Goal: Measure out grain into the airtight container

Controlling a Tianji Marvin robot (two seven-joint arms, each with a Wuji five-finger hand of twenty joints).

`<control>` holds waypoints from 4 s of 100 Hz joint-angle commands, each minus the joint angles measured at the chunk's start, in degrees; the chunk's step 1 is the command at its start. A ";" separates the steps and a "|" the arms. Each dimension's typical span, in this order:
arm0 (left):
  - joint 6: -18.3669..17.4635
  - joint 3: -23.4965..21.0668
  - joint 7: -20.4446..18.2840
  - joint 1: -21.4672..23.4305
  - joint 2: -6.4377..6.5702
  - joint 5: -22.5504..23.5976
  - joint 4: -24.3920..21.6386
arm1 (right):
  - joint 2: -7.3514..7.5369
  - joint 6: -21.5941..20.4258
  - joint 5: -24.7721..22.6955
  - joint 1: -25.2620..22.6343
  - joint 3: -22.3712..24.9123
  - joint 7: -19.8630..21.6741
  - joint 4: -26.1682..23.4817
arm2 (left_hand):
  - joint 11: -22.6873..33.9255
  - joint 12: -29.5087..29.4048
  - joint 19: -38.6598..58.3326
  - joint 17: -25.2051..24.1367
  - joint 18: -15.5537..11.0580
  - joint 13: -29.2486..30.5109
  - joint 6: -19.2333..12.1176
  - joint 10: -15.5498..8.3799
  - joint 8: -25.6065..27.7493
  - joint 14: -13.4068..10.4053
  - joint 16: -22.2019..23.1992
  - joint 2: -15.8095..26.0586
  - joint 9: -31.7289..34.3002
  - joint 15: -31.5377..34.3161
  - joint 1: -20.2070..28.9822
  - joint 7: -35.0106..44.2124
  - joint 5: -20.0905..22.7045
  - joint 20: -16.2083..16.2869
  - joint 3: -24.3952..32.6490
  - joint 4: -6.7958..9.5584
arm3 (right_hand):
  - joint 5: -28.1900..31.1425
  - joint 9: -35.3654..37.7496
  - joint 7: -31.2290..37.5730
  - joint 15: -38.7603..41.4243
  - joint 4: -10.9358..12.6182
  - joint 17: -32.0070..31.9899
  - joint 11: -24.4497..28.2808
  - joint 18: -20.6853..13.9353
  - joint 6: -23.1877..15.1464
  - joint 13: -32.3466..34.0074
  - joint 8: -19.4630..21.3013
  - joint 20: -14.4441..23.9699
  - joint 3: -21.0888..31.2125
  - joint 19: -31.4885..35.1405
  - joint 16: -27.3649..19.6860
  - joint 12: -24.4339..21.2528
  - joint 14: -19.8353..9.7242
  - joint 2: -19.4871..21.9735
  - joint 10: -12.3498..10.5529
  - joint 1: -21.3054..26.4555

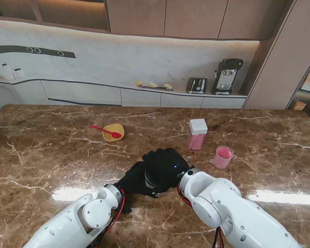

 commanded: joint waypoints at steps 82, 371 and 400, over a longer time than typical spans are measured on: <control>0.85 -0.20 -2.71 1.15 1.36 0.73 1.02 | -0.67 3.60 -1.63 1.30 -1.71 3.43 1.14 | 0.92 0.19 12.19 4.88 24.18 3.31 -8.66 -1.93 0.37 8.85 1.98 14.11 0.03 3.06 4.88 6.54 8.40 6.93 15.46 2.88 | 4.79 4.56 8.20 18.35 -1.82 15.56 7.90 -0.66 -0.56 15.14 3.75 9.65 7.48 18.17 12.82 7.09 -3.27 -3.93 -0.61 -2.35; 3.80 3.64 -4.38 -1.56 0.58 -1.34 2.19 | -1.64 8.30 11.03 3.47 -6.08 -1.19 5.48 | 0.29 0.28 9.86 4.33 23.66 0.77 -6.49 -1.62 -2.40 9.48 1.67 14.78 -0.27 2.72 9.88 5.74 13.28 8.17 13.95 1.81 | 21.59 24.62 22.58 31.03 -4.53 44.48 24.65 -0.53 -5.28 41.54 10.20 -0.63 27.04 38.32 22.39 18.16 -2.00 -11.85 -2.48 19.67; 4.63 2.97 -2.51 -0.91 0.15 -1.18 1.96 | -0.78 -0.24 14.18 3.05 -3.91 2.31 5.16 | 4.20 0.57 10.91 4.53 23.35 2.14 -7.37 -3.11 1.50 8.69 2.51 19.32 1.63 3.42 21.44 12.93 21.33 9.14 18.05 -1.07 | 16.43 17.99 20.23 22.95 -7.11 32.60 22.78 -1.54 -3.97 32.82 8.41 -17.43 41.07 39.65 23.55 16.15 -2.14 -16.65 -2.61 29.81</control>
